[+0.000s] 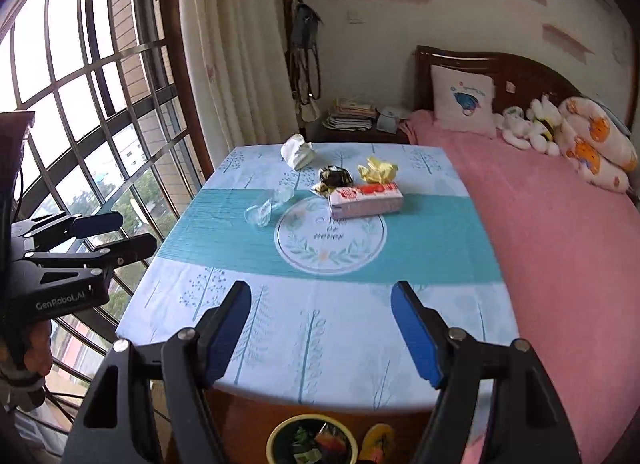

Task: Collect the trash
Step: 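Raise both tools back toward the table, then grasp the strawberry milk carton with the right tool while the left tool grasps the clear plastic bottle, then carry the carton and bottle over the bin with both tools, then open the right tool to drop the carton while the left tool releases the bottle, then raise both tools back toward the table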

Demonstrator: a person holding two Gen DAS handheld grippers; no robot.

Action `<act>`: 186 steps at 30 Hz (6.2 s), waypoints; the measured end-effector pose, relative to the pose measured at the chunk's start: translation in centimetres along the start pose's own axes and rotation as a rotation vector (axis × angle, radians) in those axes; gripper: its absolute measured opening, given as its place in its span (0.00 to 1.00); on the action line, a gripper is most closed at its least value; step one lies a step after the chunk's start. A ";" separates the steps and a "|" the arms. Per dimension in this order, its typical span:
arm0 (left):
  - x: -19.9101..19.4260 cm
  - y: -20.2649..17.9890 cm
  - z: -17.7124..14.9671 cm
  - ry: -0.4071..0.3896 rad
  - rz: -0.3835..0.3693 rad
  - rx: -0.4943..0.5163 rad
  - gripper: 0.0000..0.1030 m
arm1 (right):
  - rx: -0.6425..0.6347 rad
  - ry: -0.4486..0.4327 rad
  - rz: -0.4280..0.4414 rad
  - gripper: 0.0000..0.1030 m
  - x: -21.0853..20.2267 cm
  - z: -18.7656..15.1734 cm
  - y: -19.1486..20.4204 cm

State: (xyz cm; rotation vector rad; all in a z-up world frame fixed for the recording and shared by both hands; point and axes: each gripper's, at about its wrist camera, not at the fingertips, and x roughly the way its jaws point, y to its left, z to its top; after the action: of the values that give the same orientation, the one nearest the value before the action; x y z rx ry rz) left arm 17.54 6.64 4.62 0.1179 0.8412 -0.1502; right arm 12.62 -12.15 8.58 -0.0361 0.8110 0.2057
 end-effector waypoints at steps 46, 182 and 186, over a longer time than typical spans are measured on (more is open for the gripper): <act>33.5 5.3 9.5 0.570 0.162 -0.295 0.46 | -0.872 0.476 0.504 0.56 35.3 11.0 -4.4; 4.9 -5.6 -22.0 0.364 -0.026 -0.142 0.86 | 0.435 0.472 0.074 0.60 5.3 -25.9 -1.0; 0.8 -4.7 -18.5 0.264 -0.022 -0.107 0.87 | 0.415 0.422 0.074 0.60 2.2 -22.7 -0.2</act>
State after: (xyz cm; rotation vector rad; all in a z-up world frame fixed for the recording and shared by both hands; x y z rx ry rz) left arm 3.64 4.98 -8.44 0.0274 1.1118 -0.1113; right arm -2.12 -14.44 -8.62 0.3526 1.2643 0.0962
